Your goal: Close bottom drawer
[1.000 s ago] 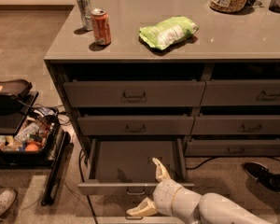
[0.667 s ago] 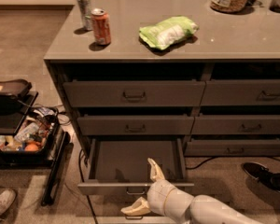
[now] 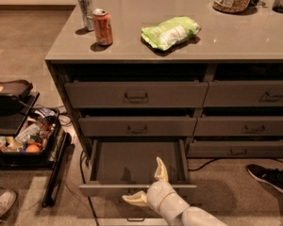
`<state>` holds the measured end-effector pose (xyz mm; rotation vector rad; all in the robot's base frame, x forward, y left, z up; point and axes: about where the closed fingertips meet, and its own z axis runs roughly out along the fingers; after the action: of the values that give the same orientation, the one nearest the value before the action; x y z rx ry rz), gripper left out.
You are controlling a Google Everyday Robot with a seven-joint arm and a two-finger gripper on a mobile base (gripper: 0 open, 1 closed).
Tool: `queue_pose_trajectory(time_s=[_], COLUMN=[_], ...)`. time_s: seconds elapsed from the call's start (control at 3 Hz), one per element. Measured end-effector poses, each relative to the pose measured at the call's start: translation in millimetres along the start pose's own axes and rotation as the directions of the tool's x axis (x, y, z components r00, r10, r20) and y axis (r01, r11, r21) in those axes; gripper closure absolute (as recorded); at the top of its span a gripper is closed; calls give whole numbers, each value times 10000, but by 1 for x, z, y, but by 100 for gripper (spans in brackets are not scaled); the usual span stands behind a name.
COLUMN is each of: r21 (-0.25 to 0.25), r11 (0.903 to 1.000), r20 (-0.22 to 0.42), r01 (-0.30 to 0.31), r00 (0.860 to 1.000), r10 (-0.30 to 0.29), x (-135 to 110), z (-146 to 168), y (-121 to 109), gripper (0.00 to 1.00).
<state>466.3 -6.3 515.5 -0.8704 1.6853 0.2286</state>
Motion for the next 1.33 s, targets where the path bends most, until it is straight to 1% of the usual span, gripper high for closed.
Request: queue_pose_trajectory(time_s=[0.33, 0.67, 1.0, 1.33], r21=[246, 293, -259, -644], r11=[9997, 9995, 9850, 9611], r20=[-135, -300, -1145, -1690], r01=[-92, 154, 1705, 2685], r00=[9999, 9994, 9784, 9463], r10=[95, -145, -1724, -2757], x=[6, 5, 9, 1], z=[2, 2, 6, 32], y=[-4, -3, 26, 54], gripper=[0, 0, 0, 0])
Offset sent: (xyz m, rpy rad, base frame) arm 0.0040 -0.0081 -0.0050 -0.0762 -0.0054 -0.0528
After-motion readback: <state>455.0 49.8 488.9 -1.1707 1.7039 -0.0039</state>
